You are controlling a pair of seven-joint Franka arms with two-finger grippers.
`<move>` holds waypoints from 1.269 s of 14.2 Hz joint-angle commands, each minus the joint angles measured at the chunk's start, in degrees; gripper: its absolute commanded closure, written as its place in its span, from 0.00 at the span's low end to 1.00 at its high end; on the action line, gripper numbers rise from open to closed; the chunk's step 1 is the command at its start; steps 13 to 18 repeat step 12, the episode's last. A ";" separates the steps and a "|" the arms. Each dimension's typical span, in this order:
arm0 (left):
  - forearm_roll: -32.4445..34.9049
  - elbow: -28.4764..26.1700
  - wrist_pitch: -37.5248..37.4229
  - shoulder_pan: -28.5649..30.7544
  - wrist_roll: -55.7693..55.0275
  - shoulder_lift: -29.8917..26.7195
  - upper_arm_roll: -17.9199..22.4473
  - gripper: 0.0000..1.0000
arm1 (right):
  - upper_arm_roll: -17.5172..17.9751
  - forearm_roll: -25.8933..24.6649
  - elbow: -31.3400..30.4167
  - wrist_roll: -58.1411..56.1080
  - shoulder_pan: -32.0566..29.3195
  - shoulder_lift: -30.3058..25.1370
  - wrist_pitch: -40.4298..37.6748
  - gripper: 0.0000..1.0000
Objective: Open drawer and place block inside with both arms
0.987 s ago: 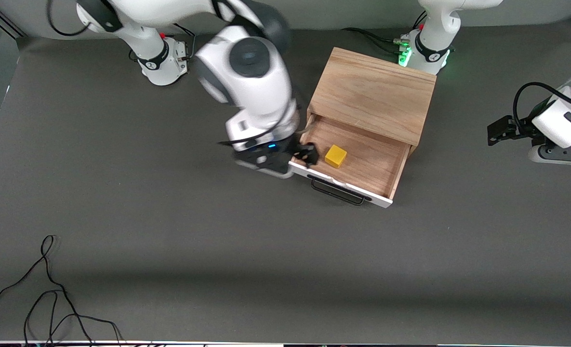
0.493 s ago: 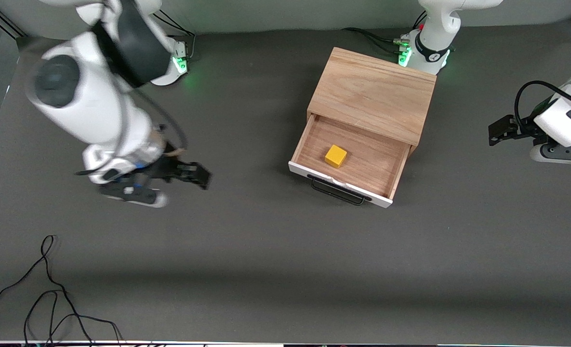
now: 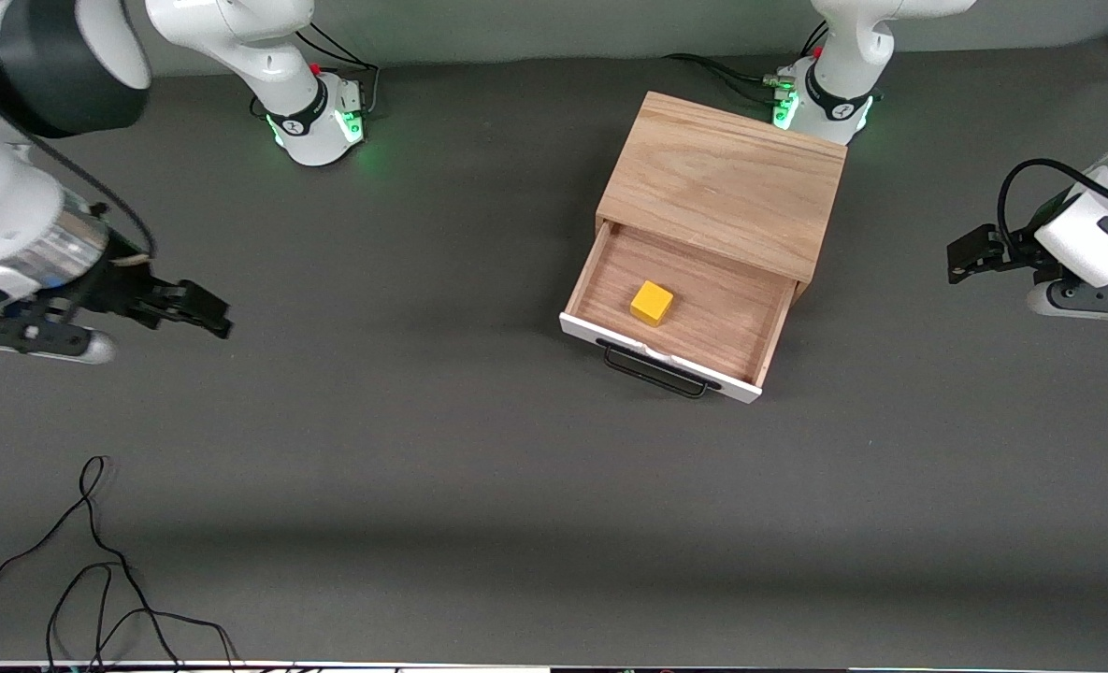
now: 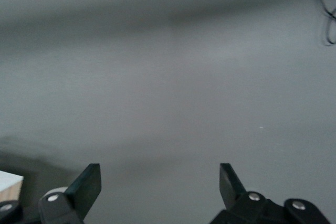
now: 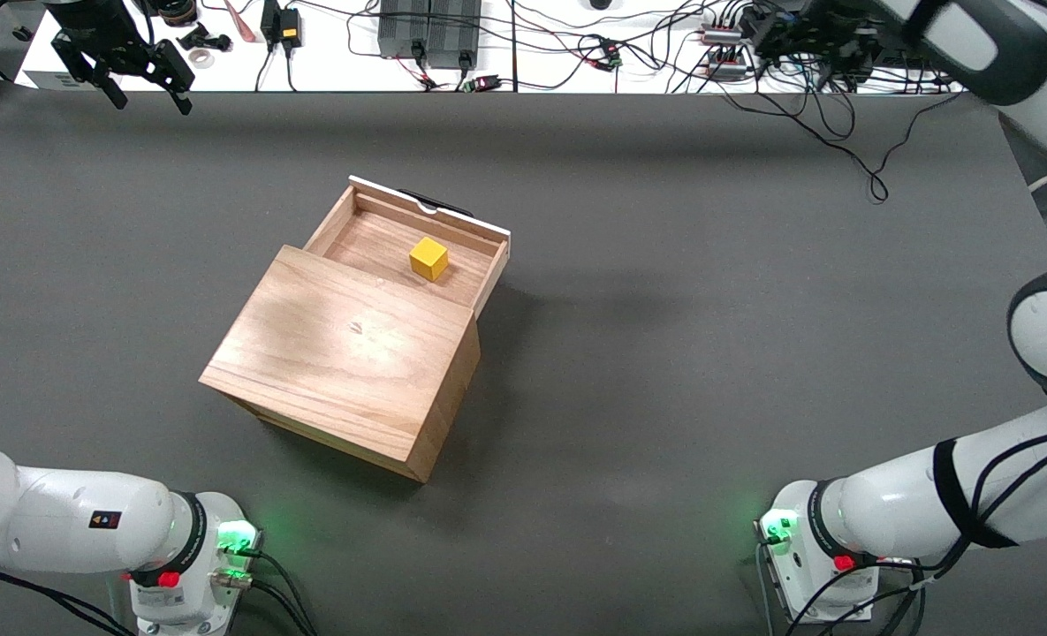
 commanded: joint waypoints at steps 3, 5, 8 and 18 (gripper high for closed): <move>0.56 1.33 -1.23 -0.79 0.82 0.57 0.64 0.00 | -0.19 1.43 -4.20 -7.51 -3.85 -3.86 -0.77 0.00; 0.47 1.33 -1.14 -0.79 0.73 0.75 0.73 0.00 | 0.24 1.25 -3.76 -11.54 -4.30 -3.25 -1.65 0.00; 0.38 1.33 -1.14 -0.79 0.73 0.75 0.73 0.00 | 0.25 1.25 -2.36 -11.83 -4.48 -1.67 -1.74 0.00; 0.20 1.33 -1.32 -0.88 0.73 0.75 0.73 0.00 | 2.53 0.02 -1.92 -11.21 -4.65 -0.34 -1.74 0.00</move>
